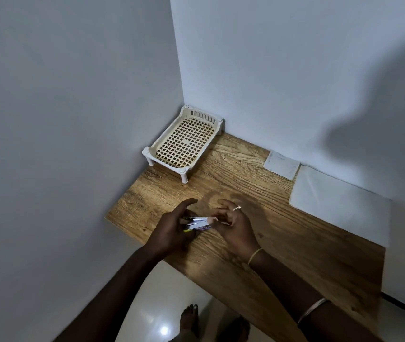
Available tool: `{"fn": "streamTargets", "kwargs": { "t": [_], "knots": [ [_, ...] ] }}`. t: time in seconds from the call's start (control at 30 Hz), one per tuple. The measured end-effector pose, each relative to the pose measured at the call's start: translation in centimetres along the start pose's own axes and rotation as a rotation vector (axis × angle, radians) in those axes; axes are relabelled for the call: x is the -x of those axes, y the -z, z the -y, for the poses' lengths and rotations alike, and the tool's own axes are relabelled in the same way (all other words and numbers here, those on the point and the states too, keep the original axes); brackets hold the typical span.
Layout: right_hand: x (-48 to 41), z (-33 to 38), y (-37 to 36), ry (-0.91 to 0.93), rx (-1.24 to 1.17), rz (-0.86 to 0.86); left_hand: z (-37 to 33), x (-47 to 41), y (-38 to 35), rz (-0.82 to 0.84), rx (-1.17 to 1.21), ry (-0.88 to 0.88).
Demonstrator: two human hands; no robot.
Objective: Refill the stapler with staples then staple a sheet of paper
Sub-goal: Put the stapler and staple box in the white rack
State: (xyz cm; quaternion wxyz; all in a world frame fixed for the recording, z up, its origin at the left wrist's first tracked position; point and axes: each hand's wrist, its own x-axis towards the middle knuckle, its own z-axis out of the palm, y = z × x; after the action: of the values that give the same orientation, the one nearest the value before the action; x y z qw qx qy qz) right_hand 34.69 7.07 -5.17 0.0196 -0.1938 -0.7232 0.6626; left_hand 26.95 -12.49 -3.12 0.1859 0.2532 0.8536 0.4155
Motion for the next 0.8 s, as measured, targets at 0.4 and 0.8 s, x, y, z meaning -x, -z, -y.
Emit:
{"fn": "streamTargets", "kwargs": {
  "t": [0.4,0.8],
  "knots": [
    [-3.3,2.4,1.2,-0.345,-0.633,0.052,-2.1,-5.3,2.8,0.055,0.024,-0.099],
    [-12.9,5.6,-2.6,-0.141,-0.352,-0.149,-0.6,-16.6,10.2,0.186,-0.038,-0.134]
  ]
}}
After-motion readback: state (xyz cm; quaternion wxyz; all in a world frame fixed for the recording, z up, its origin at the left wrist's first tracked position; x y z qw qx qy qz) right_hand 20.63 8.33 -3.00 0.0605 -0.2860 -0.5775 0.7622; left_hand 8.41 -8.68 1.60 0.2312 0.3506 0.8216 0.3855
